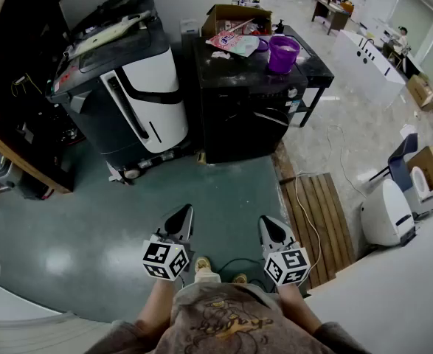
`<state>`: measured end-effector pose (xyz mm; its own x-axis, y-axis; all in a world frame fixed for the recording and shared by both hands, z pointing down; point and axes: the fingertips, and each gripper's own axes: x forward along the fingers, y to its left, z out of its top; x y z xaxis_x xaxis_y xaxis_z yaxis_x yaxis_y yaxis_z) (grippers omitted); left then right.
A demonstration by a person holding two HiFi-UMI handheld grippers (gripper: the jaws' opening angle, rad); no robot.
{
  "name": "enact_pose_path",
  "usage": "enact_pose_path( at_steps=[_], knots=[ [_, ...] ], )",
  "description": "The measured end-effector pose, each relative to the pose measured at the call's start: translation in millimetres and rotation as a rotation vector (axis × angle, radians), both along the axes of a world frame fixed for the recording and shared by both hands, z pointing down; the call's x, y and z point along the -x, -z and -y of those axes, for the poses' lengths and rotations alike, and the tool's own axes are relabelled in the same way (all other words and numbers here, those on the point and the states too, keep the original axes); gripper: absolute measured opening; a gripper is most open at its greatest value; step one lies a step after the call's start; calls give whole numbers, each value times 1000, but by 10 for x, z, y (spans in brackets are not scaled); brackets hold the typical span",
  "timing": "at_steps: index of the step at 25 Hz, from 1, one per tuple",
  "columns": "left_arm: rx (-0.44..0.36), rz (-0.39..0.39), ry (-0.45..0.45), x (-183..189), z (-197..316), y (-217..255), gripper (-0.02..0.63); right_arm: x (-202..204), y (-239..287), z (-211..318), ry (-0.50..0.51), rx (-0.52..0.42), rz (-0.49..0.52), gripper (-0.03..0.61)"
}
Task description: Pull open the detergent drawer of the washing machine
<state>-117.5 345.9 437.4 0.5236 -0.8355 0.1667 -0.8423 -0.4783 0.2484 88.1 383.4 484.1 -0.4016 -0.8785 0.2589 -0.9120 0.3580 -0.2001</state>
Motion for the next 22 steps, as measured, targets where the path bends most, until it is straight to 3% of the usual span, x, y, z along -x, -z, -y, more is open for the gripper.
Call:
enact_pose_path(
  at_steps=[6, 22],
  knots=[
    [13, -12, -3, 32, 3, 26, 20, 25, 2, -17, -14, 16, 21, 4],
    [-23, -24, -74, 510, 395, -2, 20, 628, 40, 306, -51, -17, 2, 5]
  ],
)
